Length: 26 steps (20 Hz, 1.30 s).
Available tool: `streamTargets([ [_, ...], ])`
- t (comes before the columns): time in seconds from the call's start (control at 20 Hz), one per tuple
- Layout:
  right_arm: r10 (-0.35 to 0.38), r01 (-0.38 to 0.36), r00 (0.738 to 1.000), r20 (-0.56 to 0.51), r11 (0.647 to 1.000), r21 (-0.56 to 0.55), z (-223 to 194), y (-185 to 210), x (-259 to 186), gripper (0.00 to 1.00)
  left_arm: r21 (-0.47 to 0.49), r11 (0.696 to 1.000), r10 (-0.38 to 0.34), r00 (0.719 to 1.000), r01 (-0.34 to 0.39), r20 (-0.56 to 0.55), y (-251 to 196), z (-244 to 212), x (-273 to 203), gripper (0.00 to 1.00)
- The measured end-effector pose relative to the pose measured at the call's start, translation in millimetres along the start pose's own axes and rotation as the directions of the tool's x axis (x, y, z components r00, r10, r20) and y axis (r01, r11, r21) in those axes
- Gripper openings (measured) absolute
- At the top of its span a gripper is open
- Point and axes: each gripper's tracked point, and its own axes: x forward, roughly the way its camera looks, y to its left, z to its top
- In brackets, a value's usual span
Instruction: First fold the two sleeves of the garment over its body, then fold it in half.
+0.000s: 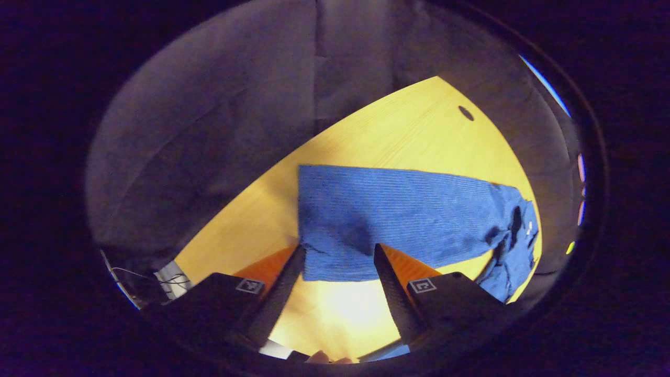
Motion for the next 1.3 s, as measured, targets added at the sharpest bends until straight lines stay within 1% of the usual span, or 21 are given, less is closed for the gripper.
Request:
streamTargets([
  [0.05,-0.004,0.004,1.000,-0.002,1.000,0.017,-4.9,-6.7,-8.7,0.89,0.025,1.000,0.006,0.999,-0.004,-0.043,1.0,-5.1,-1.6,0.80],
  [0.15,-0.019,0.019,1.000,-0.008,0.999,0.029,-15.7,-20.0,-12.5,0.89,0.113,0.992,0.068,0.994,-0.058,-0.087,4.0,-5.4,-1.8,0.79],
  [0.2,-0.018,0.018,1.000,-0.009,0.999,0.032,-18.4,-19.0,-12.6,0.89,0.157,0.985,0.090,0.991,-0.074,-0.098,7.8,-5.9,0.3,0.65],
  [0.25,-0.012,0.012,1.000,-0.010,0.999,0.038,-20.2,-17.2,-13.9,0.89,0.167,0.984,0.076,0.992,-0.058,-0.101,3.8,-6.4,7.7,0.56],
  [0.3,-0.004,0.004,1.000,-0.010,0.999,0.047,-20.7,-14.8,-12.8,0.89,0.154,0.988,0.045,0.993,-0.028,-0.107,-5.5,-1.6,-1.0,0.39],
  [0.35,0.006,-0.005,1.000,-0.007,0.999,0.054,-20.4,-12.3,-13.1,0.89,0.128,0.991,0.052,0.991,-0.037,-0.120,-8.3,-2.1,-0.2,0.22],
  [0.4,0.011,-0.010,1.000,-0.011,0.998,0.056,-23.0,-11.6,-12.8,0.89,0.128,0.991,0.050,0.994,-0.037,-0.101,-9.8,-0.9,-4.2,0.05],
  [0.45,0.013,-0.012,1.000,-0.014,0.999,0.052,-25.6,-12.1,-13.2,0.89,0.126,0.991,0.053,0.991,-0.038,-0.120,-9.9,-4.0,1.0,0.02],
  [0.5,0.013,-0.012,1.000,-0.018,0.999,0.046,-27.9,-13.3,-14.1,0.89,0.157,0.987,0.051,0.992,-0.032,-0.117,-9.1,-3.5,1.0,0.00],
  [0.55,0.011,-0.010,1.000,-0.023,0.999,0.040,-31.1,-15.4,-14.8,0.89,0.184,0.983,0.043,0.993,-0.022,-0.114,-8.0,-5.0,1.3,0.00],
  [0.65,0.011,-0.009,0.999,-0.035,0.999,0.036,-37.3,-19.7,-13.7,0.89,0.154,0.988,-0.003,0.992,0.022,-0.124,-17.9,-7.4,-2.4,0.00],
  [0.8,0.019,-0.017,0.999,-0.042,0.999,0.046,-40.8,-26.2,-15.1,0.89,0.156,0.987,-0.036,0.997,0.045,-0.065,-27.0,-0.6,-19.4,0.00],
  [0.9,0.029,-0.027,0.999,-0.040,0.999,0.046,-38.6,-31.3,-16.2,0.89,0.180,0.982,-0.053,0.999,0.054,-0.011,-37.6,11.0,-37.4,0.00],
  [1.0,0.034,-0.032,0.999,-0.038,0.999,0.040,-35.4,-39.0,-16.4,0.89,0.221,0.974,-0.074,0.995,0.059,0.059,-56.2,21.5,-67.7,0.00],
  [1.1,0.050,-0.048,0.998,-0.043,0.998,0.043,-33.0,-44.6,-17.6,0.89,0.280,0.958,-0.105,0.986,0.066,0.127,-83.7,30.7,-96.4,0.00],
  [1.15,0.059,-0.057,0.997,-0.043,0.997,0.047,-30.6,-47.0,-18.1,0.89,0.315,0.946,-0.135,0.980,0.083,0.148,-103.3,30.7,-112.0,0.00],
  [1.25,0.077,-0.075,0.996,-0.037,0.996,0.053,-25.6,-53.0,-20.1,0.90,0.398,0.911,-0.199,0.961,0.108,0.194,-147.4,30.6,-143.9,0.00],
  [1.3,0.082,-0.080,0.996,-0.035,0.995,0.056,-23.4,-57.2,-21.9,0.90,0.443,0.890,-0.225,0.949,0.108,0.220,-170.5,28.6,-160.0,0.00],
])
